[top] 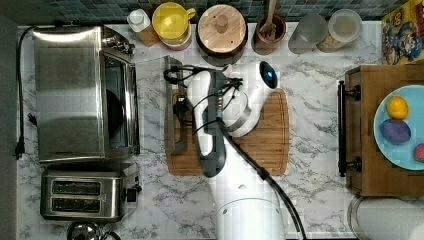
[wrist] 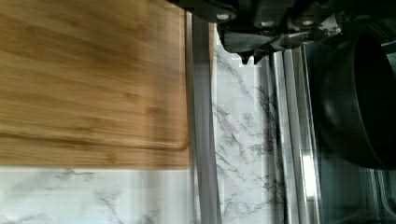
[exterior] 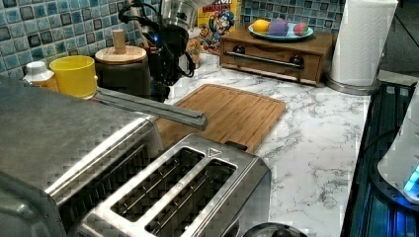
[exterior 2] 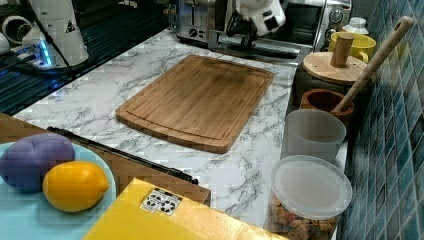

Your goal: Close the oven.

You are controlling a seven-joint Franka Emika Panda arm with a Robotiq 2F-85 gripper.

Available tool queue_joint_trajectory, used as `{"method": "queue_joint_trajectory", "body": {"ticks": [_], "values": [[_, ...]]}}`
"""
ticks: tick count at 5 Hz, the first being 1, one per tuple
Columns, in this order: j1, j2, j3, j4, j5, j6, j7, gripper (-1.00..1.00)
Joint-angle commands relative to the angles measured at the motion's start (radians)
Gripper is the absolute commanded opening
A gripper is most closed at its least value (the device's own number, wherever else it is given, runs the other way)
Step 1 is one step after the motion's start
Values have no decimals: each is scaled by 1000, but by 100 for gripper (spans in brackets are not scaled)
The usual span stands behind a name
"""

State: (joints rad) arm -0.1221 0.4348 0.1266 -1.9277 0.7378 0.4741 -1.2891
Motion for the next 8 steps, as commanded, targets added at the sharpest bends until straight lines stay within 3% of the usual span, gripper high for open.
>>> {"method": "queue_joint_trajectory", "body": {"ticks": [1,2,4,7,8], "values": [[309,-81,124,276,-366,35,384,-100],[317,-85,137,304,-421,31,457,-100],[336,-164,161,280,-441,76,487,-100],[463,-129,164,380,-694,27,661,-100],[462,-140,154,383,-692,36,686,-100]]}}
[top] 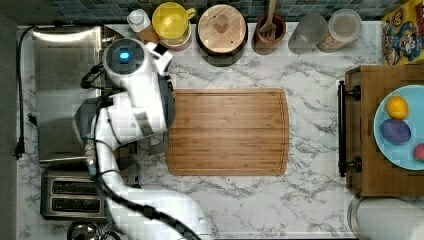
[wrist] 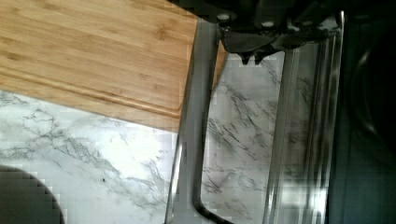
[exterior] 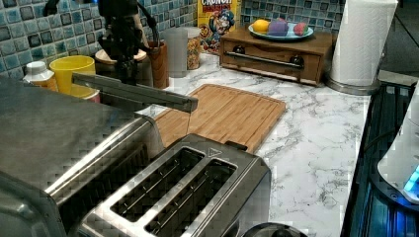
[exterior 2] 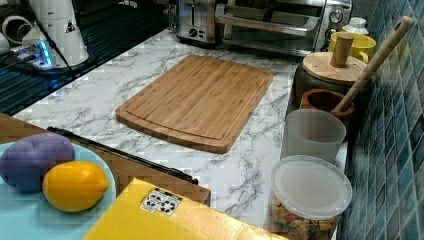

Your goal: Close the oven.

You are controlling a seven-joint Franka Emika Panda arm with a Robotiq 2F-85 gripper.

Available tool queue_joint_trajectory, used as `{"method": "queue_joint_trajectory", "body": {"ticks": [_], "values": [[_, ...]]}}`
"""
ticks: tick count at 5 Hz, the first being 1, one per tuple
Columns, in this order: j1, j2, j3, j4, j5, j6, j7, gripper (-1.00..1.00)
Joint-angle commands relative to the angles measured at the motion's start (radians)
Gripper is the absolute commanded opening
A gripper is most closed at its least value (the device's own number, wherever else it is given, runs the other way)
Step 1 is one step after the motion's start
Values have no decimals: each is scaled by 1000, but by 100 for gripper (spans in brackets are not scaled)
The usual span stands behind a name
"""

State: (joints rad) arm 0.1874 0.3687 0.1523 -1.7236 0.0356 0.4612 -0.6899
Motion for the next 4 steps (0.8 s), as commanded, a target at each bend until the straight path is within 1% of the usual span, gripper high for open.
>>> {"method": "queue_joint_trajectory", "body": {"ticks": [1,2,3,4], "values": [[144,-80,135,189,-37,52,144,-100],[188,-72,95,218,-91,35,206,-100],[161,-109,97,185,-94,59,245,-100],[163,-109,94,185,-93,59,244,-100]]}}
